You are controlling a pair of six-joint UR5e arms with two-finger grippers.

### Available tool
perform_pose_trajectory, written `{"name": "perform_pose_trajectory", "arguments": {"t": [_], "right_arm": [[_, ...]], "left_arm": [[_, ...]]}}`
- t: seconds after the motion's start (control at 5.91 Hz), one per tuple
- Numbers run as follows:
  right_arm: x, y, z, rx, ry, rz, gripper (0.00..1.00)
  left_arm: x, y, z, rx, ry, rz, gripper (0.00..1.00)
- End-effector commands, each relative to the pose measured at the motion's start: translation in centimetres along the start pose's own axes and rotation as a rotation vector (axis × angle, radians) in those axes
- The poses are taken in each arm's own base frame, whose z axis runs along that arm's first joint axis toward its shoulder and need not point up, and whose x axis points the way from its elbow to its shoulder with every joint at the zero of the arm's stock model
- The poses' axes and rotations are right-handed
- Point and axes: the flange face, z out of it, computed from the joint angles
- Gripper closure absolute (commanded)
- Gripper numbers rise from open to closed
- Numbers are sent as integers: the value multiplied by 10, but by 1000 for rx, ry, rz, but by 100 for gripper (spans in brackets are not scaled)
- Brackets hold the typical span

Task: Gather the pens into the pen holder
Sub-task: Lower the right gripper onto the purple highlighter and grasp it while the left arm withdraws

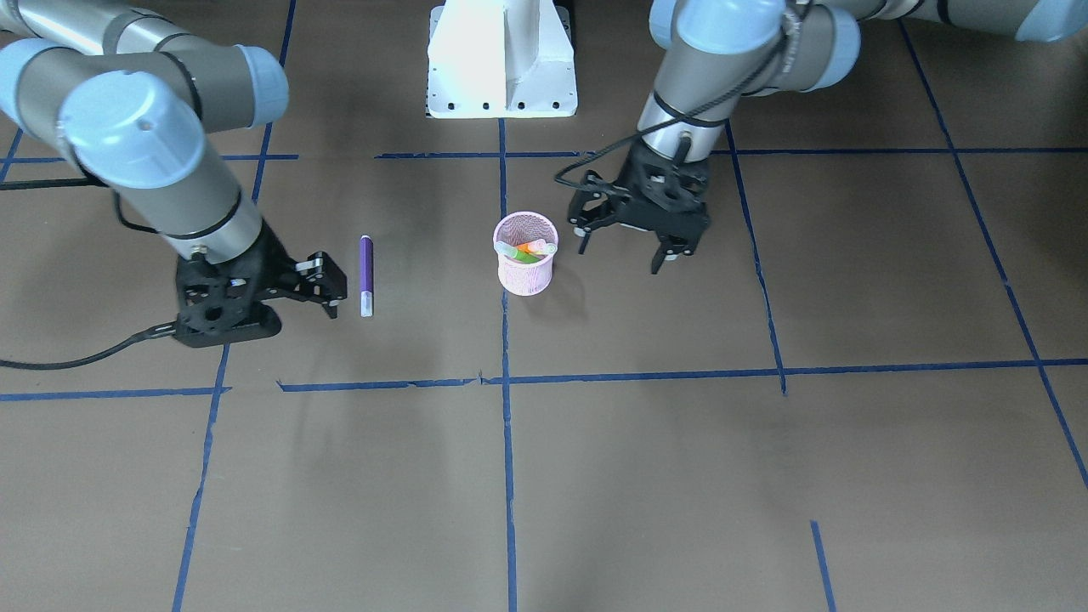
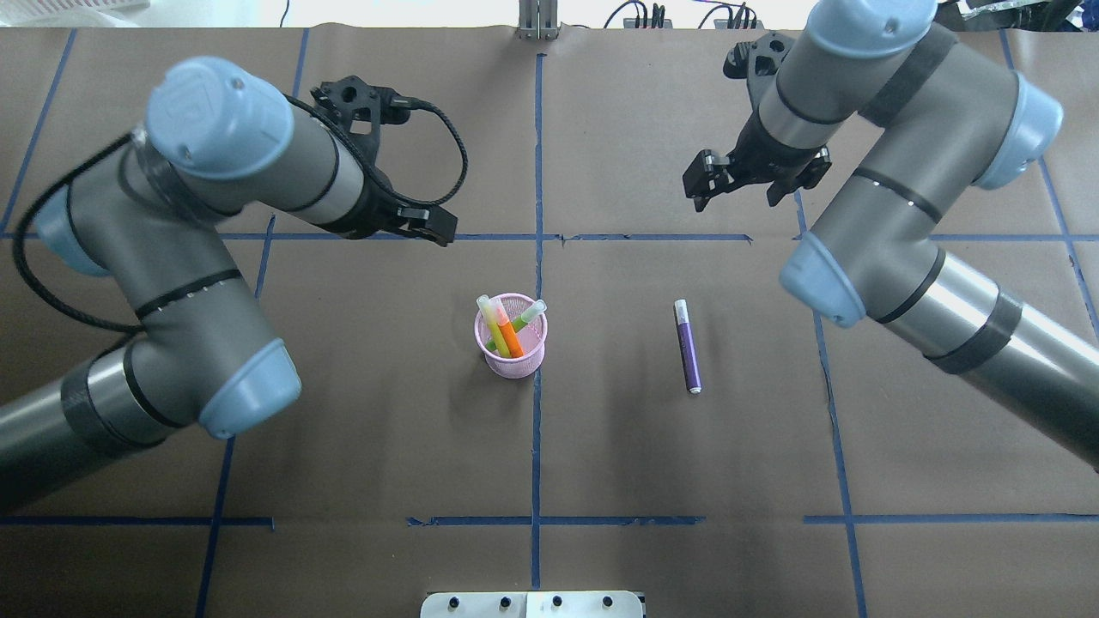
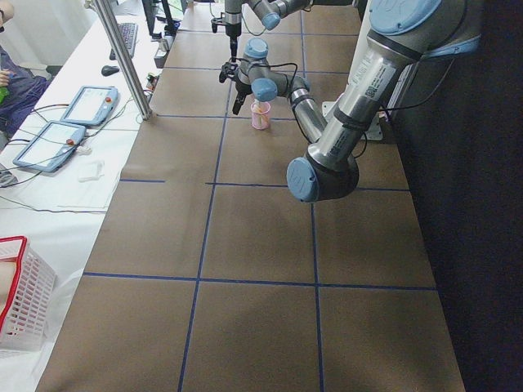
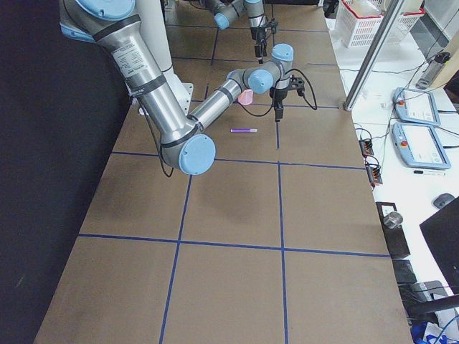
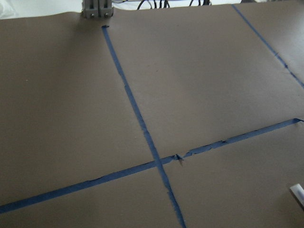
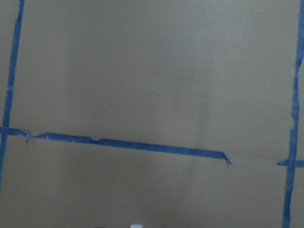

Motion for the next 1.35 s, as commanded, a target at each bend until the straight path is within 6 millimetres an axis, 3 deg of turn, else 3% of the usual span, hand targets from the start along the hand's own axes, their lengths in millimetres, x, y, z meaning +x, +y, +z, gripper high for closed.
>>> {"name": "perform_pose_trajectory", "arguments": {"t": [0.0,0.34,0.68,1.19], "right_arm": [[-40,42,50,-10,62,53,6],[-51,67,79,-55,83,83,23],[-45,83,98,-83,107,72,39],[-41,97,123,-120,138,60,45]], "left_arm": [[-51,-5,-4,-125,-104,43,0],[-61,-12,-9,-127,-119,58,1],[-61,-11,-11,-124,-118,51,1],[-60,-11,-10,-124,-119,52,1]]}}
